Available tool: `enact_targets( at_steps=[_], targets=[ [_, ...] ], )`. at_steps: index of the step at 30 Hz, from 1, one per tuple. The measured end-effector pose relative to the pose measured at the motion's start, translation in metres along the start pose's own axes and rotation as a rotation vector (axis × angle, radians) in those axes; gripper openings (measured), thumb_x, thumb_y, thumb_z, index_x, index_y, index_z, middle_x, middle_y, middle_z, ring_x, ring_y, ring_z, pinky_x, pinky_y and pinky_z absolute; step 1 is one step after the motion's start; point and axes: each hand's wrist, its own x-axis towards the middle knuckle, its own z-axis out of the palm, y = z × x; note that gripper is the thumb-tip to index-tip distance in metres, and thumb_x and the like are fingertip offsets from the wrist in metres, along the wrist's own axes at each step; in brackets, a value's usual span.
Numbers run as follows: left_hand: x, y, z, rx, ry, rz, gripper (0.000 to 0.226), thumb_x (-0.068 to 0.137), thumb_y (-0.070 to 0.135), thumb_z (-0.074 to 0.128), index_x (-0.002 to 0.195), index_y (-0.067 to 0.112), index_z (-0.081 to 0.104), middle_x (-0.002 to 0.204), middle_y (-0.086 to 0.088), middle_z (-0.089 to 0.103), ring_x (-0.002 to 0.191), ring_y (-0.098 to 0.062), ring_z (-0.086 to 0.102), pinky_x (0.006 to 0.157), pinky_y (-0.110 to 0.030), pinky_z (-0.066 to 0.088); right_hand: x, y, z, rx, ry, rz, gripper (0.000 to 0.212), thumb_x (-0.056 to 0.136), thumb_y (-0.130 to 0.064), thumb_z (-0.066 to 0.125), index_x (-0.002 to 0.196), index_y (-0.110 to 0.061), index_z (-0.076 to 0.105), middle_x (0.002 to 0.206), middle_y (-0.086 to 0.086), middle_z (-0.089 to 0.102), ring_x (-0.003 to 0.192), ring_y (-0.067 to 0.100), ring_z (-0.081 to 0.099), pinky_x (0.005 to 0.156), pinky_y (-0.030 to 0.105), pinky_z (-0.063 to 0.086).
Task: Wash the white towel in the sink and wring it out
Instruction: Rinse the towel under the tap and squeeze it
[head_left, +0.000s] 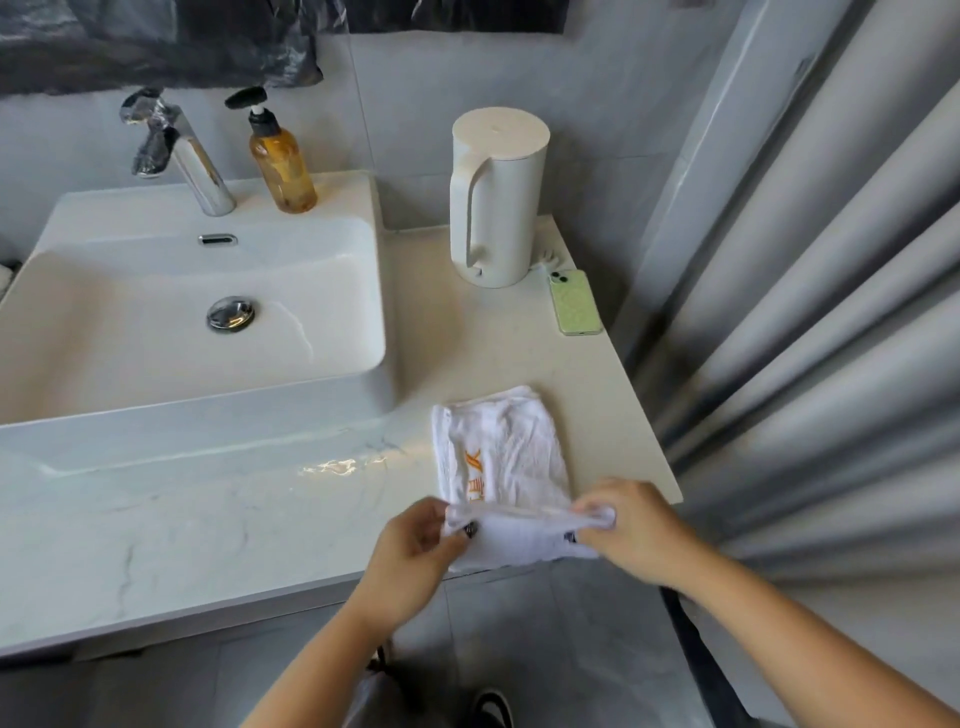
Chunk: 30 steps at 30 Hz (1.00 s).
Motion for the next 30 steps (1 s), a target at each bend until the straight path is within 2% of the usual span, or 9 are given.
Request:
enact_targets(
  at_steps=[4,7,10,14,22,24,26,28,30],
  targets=[
    [0.057,0.036,-0.002,-0.042,0.245,0.009,0.011,0.09,0.023,0.069,0.098,0.017,0.064,0.09,0.003,0.064,0.086,-0.014,0.057,0.072,-0.022,0.044,0.057,-0.023,-0.025,0.183,0.47,0.007,0.025,0.083,-0.004,0.071,0.107,-0.013,0.074,0.093,-0.006,0.068,0.085,0.01,0.063,0.075,0.012,0.045],
    [0.09,0.047,-0.001,-0.06,0.398,-0.167,0.054,0.094,0.021,0.066,0.141,0.013,0.041,0.13,0.002,0.051,0.117,-0.017,0.052,0.09,-0.025,0.039,0.097,-0.024,-0.022,0.425,0.726,0.219,0.033,0.086,-0.005,0.065,0.118,-0.01,0.063,0.111,0.005,0.066,0.102,0.019,0.062,0.083,0.021,0.044],
    [0.096,0.023,0.009,0.05,0.374,-0.389,0.059,0.092,0.021,0.068,0.141,0.005,0.039,0.138,-0.012,0.049,0.123,-0.028,0.052,0.09,-0.03,0.039,0.109,-0.003,0.017,0.37,0.528,0.552,0.034,0.086,-0.023,0.068,0.115,-0.009,0.059,0.114,0.011,0.061,0.107,0.031,0.059,0.077,0.024,0.036],
    [0.084,-0.027,0.028,0.2,0.263,-0.538,0.041,0.09,0.033,0.068,0.114,0.005,0.05,0.123,-0.017,0.056,0.092,-0.027,0.058,0.077,-0.034,0.047,0.09,0.017,0.069,0.403,0.408,0.616,0.027,0.083,-0.024,0.071,0.07,-0.006,0.056,0.07,0.007,0.053,0.073,0.034,0.052,0.062,0.031,0.036],
    [0.052,-0.034,0.034,0.433,0.241,-0.316,0.036,0.093,0.023,0.063,0.123,0.009,0.047,0.12,-0.008,0.06,0.094,-0.018,0.058,0.075,-0.027,0.048,0.067,0.021,0.051,0.152,0.392,0.575,0.019,0.082,-0.003,0.063,0.1,-0.007,0.067,0.098,0.007,0.062,0.096,0.027,0.059,0.075,0.028,0.045],
    [0.05,-0.039,0.039,0.63,0.306,-0.094,0.053,0.094,0.017,0.06,0.141,0.004,0.038,0.144,-0.013,0.043,0.125,-0.026,0.049,0.1,-0.033,0.045,0.066,0.017,0.058,-0.158,0.438,0.411,0.038,0.083,-0.004,0.062,0.12,-0.006,0.059,0.118,0.011,0.056,0.113,0.031,0.054,0.086,0.036,0.047],
    [0.062,-0.038,0.044,0.813,0.281,0.125,0.067,0.1,0.024,0.044,0.155,0.0,0.014,0.165,-0.014,0.006,0.152,-0.027,0.011,0.121,-0.037,0.019,0.076,0.016,0.064,-0.338,0.502,0.089,0.056,0.088,-0.009,0.061,0.141,-0.006,0.044,0.145,0.013,0.042,0.133,0.032,0.041,0.104,0.04,0.041],
    [0.079,-0.041,0.048,1.043,0.095,0.149,0.069,0.098,0.043,0.006,0.151,0.005,-0.018,0.156,-0.007,-0.034,0.146,-0.022,-0.029,0.124,-0.039,-0.005,0.09,0.02,0.071,-0.434,0.321,-0.111,0.063,0.098,-0.027,0.038,0.155,-0.009,0.016,0.163,0.009,0.009,0.15,0.026,0.01,0.12,0.04,0.014],
    [0.089,-0.06,0.048,1.225,-0.062,0.119,0.074,0.089,0.052,-0.017,0.146,0.008,-0.034,0.148,-0.005,-0.046,0.139,-0.022,-0.042,0.123,-0.044,-0.009,0.098,0.036,0.085,-0.52,0.116,-0.088,0.069,0.095,-0.046,0.01,0.153,-0.014,-0.012,0.16,0.001,-0.021,0.149,0.017,-0.017,0.123,0.039,-0.003]
  ],
)
